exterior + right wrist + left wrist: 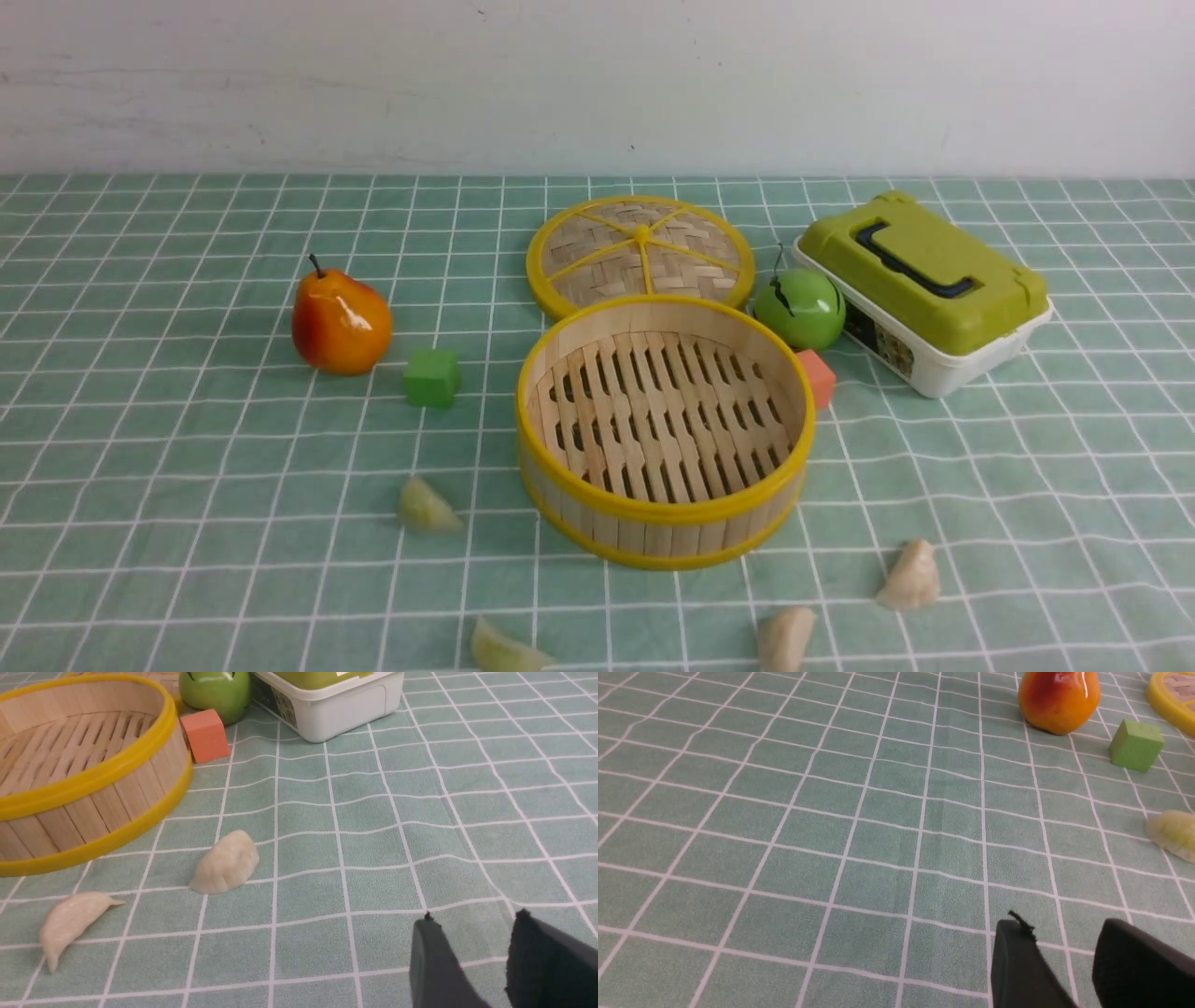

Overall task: Put the dumplings into the steamer on the table with the blue tablecloth.
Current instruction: 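Reach for and grasp a dumpling on the table with the left gripper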

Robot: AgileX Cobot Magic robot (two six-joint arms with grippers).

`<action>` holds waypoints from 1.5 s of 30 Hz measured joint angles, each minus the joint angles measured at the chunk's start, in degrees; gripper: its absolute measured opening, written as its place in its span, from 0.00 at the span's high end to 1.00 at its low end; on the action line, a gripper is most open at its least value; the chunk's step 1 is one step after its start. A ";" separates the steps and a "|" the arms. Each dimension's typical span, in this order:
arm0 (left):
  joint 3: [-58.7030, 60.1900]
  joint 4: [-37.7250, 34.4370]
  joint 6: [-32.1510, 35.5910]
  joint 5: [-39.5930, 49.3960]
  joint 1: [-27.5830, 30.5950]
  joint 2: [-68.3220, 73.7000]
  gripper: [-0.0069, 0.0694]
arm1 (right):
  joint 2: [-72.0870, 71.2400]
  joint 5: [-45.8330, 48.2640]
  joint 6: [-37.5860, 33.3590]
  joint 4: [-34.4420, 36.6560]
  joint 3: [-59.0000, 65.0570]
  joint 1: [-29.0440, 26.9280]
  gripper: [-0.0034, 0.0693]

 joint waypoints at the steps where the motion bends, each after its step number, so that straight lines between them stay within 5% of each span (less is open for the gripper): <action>1: 0.00 0.00 0.00 0.00 0.00 0.00 0.60 | 0.00 0.00 0.00 0.00 0.00 0.00 0.62; 29: 0.00 -1.29 -0.86 -0.82 0.00 0.00 0.60 | 0.00 0.00 0.00 0.00 0.00 0.00 0.62; 37: 0.00 -42.63 -30.79 -6.44 0.00 0.00 0.60 | 0.00 0.00 0.00 0.00 0.00 0.00 0.62; 45: 0.00 -49.64 -32.99 -5.00 0.00 0.00 0.60 | 0.00 0.00 0.00 0.00 0.00 0.00 0.62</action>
